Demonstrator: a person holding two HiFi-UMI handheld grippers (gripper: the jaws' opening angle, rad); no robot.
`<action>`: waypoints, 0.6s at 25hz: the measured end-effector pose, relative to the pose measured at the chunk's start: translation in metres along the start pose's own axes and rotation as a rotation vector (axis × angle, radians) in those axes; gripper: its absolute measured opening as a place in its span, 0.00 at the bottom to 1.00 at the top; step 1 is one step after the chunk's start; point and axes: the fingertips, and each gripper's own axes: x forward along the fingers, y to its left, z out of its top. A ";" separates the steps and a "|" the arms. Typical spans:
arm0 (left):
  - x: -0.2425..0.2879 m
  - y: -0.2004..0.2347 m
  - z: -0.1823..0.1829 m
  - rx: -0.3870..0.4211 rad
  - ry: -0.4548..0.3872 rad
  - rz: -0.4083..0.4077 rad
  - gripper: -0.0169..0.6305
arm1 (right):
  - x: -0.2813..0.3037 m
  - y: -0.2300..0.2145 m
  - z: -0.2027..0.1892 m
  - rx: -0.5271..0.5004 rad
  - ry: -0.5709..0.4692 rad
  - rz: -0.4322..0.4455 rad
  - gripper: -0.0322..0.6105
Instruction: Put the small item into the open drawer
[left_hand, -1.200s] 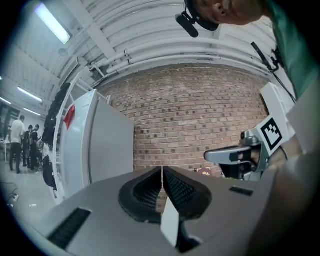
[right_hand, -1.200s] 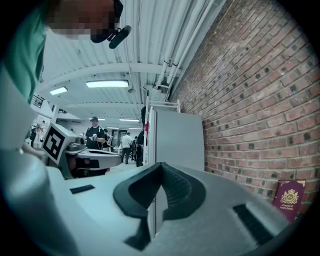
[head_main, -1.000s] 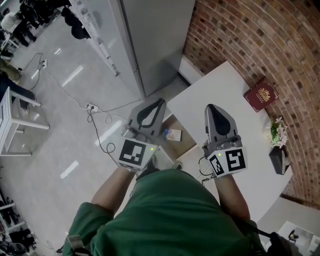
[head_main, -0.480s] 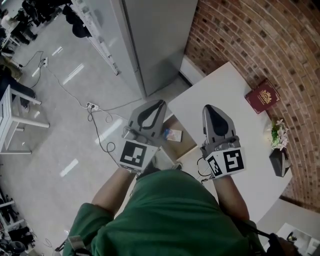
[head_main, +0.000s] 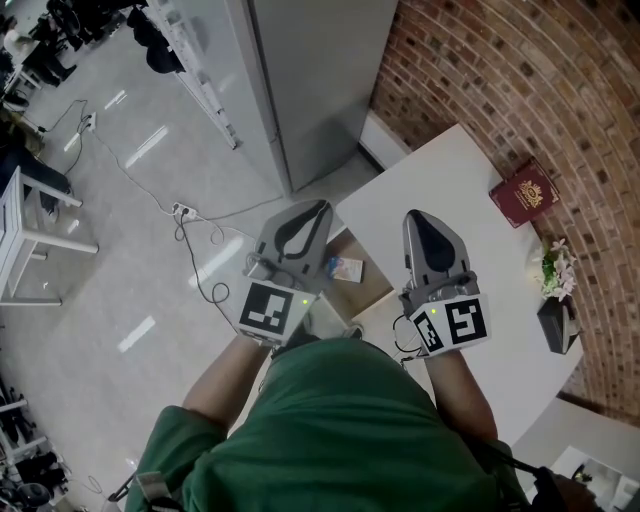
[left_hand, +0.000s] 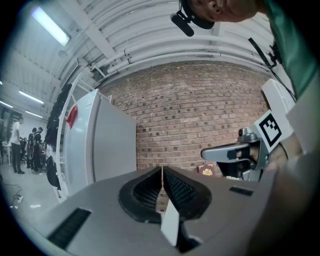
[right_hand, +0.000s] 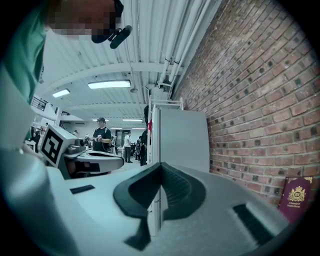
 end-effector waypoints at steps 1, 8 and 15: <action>-0.001 0.001 0.000 -0.003 -0.001 0.000 0.05 | 0.000 0.001 0.000 0.000 0.000 -0.001 0.05; -0.007 0.000 -0.006 -0.006 0.005 -0.005 0.05 | -0.002 0.007 -0.003 0.000 0.008 -0.005 0.05; -0.009 -0.003 -0.010 -0.011 0.024 -0.019 0.05 | -0.004 0.010 -0.003 -0.007 0.013 -0.012 0.05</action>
